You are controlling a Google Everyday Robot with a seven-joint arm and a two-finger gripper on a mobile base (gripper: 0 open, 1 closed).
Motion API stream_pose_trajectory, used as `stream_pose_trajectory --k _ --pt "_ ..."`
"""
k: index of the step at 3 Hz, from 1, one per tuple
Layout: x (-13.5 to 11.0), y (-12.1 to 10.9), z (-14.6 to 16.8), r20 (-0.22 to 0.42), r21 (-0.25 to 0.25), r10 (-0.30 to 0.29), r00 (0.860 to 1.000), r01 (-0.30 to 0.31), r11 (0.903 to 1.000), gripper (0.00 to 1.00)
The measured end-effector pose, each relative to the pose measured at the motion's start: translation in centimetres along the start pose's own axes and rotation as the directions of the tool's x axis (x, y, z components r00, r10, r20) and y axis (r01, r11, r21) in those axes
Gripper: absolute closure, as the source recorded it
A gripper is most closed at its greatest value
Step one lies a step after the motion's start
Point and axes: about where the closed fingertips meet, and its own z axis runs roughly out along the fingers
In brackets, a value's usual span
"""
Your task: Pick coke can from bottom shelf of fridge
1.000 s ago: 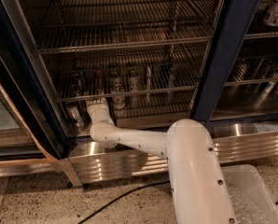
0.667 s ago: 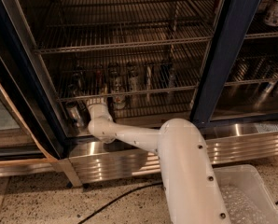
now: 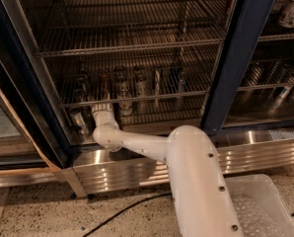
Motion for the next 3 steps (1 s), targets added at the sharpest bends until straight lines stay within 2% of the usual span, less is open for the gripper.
stream_pose_trajectory --k 1,3 --pt "0.1 -0.5 0.0 0.001 0.011 -0.003 1.0 0.003 0.9999 0.47" --pt "0.1 -1.1 2.1 0.003 0.033 -0.012 1.0 0.012 0.9994 0.45"
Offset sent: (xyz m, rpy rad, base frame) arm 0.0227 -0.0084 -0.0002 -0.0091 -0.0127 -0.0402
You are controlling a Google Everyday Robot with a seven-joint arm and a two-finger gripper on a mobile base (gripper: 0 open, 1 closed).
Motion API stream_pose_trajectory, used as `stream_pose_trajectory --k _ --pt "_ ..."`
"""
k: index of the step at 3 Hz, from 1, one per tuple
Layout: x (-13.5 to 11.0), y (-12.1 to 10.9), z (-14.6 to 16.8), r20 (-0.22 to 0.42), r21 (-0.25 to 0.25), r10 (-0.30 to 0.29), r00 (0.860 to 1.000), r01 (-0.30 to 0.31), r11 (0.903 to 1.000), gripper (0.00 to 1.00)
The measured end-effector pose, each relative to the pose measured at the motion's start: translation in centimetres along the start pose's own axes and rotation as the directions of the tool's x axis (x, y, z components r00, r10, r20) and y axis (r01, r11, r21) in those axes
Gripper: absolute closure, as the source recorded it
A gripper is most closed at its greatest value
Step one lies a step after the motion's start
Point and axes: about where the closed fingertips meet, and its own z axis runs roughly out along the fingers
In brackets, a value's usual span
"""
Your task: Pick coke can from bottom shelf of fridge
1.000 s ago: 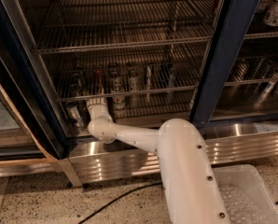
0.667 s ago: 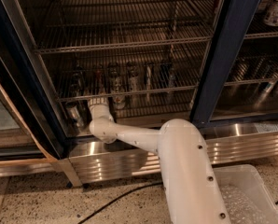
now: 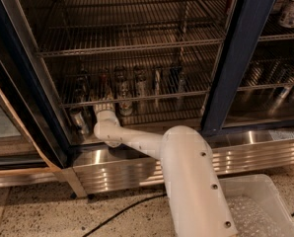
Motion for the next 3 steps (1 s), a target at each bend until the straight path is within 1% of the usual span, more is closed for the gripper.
stream_pose_trajectory --k 1,2,3 --pt "0.73 0.1 2.74 -0.017 0.018 -0.001 1.0 0.001 0.9998 0.46" --pt "0.73 0.1 2.74 -0.017 0.018 -0.001 1.0 0.001 0.9998 0.44" --pt "0.72 0.1 2.74 -0.017 0.018 -0.001 1.0 0.001 0.9998 0.38"
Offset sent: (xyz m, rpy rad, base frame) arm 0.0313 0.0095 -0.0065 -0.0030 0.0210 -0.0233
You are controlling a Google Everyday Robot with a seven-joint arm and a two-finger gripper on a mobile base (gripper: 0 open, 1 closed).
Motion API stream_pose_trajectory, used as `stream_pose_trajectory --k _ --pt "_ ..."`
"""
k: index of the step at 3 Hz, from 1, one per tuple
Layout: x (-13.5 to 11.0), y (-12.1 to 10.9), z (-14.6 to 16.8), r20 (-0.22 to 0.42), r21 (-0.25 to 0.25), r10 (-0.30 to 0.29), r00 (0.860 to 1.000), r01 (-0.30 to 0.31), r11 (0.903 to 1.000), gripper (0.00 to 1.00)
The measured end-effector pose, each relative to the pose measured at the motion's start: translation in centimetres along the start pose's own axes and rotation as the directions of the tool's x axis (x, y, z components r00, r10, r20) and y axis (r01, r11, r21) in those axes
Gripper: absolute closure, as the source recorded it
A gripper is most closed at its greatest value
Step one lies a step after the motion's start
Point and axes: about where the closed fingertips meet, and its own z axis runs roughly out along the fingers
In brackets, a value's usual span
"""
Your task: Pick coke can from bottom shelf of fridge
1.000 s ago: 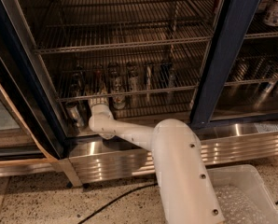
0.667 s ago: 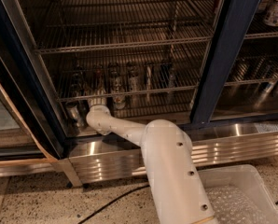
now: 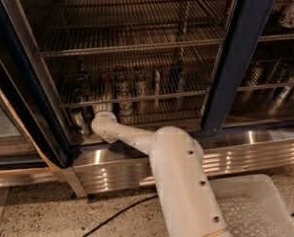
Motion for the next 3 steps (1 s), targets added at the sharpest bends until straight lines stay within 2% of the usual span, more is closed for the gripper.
stream_pose_trajectory --k 1,3 --pt "0.0 0.0 0.0 0.0 0.0 0.0 1.0 0.0 1.0 0.45" --pt "-0.2 -1.2 2.2 0.011 0.041 -0.021 1.0 0.021 0.999 0.49"
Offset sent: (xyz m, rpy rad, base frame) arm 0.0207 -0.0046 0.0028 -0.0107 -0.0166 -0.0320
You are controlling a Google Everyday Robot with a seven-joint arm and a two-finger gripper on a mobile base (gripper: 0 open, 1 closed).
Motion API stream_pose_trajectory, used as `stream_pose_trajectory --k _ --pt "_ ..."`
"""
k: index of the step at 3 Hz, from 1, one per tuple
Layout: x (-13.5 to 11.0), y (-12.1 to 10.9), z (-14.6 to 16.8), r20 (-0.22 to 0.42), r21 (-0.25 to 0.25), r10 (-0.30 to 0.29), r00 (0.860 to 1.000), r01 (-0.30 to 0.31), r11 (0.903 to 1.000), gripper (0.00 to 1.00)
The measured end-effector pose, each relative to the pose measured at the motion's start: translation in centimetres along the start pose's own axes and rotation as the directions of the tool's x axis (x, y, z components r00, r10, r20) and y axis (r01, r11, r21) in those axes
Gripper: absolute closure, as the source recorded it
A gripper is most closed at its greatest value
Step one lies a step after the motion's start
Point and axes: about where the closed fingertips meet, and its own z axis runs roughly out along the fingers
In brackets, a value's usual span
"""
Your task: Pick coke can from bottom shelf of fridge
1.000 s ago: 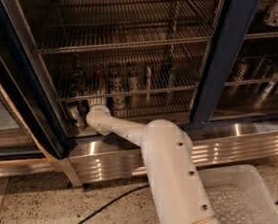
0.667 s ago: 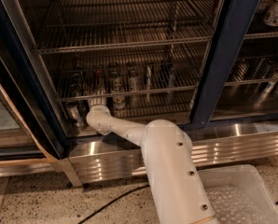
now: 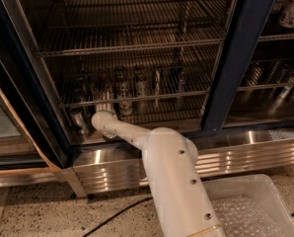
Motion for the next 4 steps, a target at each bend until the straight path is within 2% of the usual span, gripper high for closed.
stream_pose_trajectory --k 2,3,4 --pt "0.5 -0.7 2.6 -0.005 0.034 -0.014 1.0 0.014 0.9993 0.49" --pt "2.1 -0.9 4.7 -0.035 0.044 -0.026 0.999 0.028 0.9986 0.45" --pt "2.1 -0.9 4.7 -0.035 0.044 -0.026 0.999 0.028 0.9986 0.42"
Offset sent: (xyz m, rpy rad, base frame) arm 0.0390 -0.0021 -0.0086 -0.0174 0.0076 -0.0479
